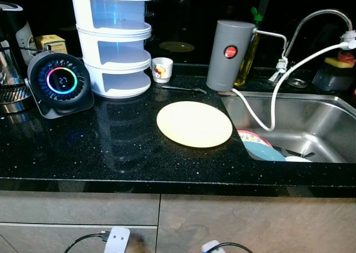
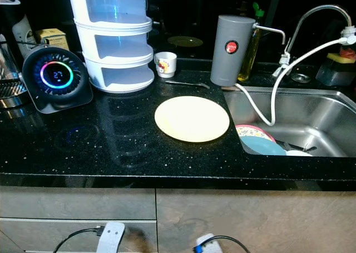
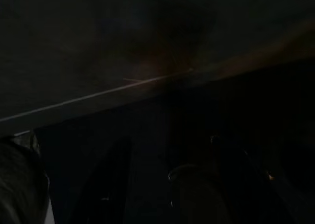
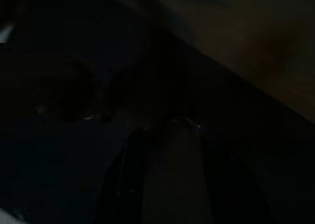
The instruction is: Kitchen organization
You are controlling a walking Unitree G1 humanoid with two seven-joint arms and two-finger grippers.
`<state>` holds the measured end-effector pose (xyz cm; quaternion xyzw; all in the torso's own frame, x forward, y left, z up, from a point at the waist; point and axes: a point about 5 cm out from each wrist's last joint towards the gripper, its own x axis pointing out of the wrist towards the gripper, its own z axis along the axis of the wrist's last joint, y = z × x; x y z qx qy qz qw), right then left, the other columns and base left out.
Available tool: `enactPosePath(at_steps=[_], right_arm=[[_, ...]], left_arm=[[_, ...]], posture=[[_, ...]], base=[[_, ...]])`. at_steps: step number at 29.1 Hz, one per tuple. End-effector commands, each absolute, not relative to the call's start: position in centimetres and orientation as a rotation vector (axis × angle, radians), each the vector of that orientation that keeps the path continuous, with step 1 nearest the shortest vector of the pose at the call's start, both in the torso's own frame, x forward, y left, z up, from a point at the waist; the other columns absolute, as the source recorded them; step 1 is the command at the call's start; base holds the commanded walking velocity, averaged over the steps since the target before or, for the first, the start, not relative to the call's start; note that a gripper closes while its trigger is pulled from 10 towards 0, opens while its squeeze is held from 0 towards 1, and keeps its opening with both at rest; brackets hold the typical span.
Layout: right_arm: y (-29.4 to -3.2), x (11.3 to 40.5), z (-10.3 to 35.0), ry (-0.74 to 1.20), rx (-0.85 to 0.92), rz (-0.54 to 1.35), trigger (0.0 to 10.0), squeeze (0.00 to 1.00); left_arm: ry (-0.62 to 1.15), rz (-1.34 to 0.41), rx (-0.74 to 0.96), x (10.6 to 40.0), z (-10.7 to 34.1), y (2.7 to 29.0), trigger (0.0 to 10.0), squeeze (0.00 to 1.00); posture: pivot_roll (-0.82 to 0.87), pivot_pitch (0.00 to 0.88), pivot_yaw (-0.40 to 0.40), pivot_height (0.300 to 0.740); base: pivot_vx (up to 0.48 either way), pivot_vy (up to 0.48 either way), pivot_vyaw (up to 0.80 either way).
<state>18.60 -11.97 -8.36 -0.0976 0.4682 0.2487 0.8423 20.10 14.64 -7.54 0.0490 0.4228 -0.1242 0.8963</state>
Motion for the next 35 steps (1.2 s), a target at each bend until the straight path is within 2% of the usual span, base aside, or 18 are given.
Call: enactPosePath(at_steps=[1, 5, 9, 20, 25, 35], right_arm=[[-12.8, 18.2, -8.6, 1.023, -0.215, 0.481, 10.0, 0.00], [-14.6, 17.2, -9.3, 1.098, -0.166, 0.308, 10.0, 0.00], [-15.8, 17.0, -9.4, 1.119, -0.097, 0.214, 10.0, 0.00], [-15.8, 18.4, -8.7, 1.064, 0.104, 0.072, 10.0, 0.00], [-15.1, 19.6, -8.1, 1.023, 0.152, 0.072, 10.0, 0.00], [-14.5, 19.7, -8.1, 1.031, 0.103, 0.115, 10.0, 0.00]], left_arm=[[0.905, -0.243, 0.086, 19.2, -8.0, 14.7, 10.0, 0.00], [0.930, -0.179, 0.053, 18.5, -8.4, 15.6, 10.0, 0.00], [0.940, -0.132, 0.030, 18.2, -8.5, 16.0, 10.0, 0.00], [0.924, -0.113, 0.006, 18.5, -8.4, 16.1, 10.0, 0.00], [0.904, -0.093, -0.025, 19.0, -8.2, 16.1, 10.0, 0.00], [0.897, -0.060, -0.058, 19.1, -8.1, 16.1, 10.0, 0.00]], posture=[[0.05, 0.037, -0.051, 0.740], [0.06, 0.042, -0.053, 0.740], [0.06, 0.045, -0.049, 0.740], [0.06, 0.044, -0.023, 0.740], [0.06, 0.049, -0.025, 0.740], [0.06, 0.049, -0.031, 0.740]], base=[[0.000, 0.000, 0.00], [0.000, 0.000, 0.00], [0.000, 0.000, 0.00], [0.000, 0.000, 0.00], [0.000, 0.000, 0.00], [0.000, 0.000, 0.00]])
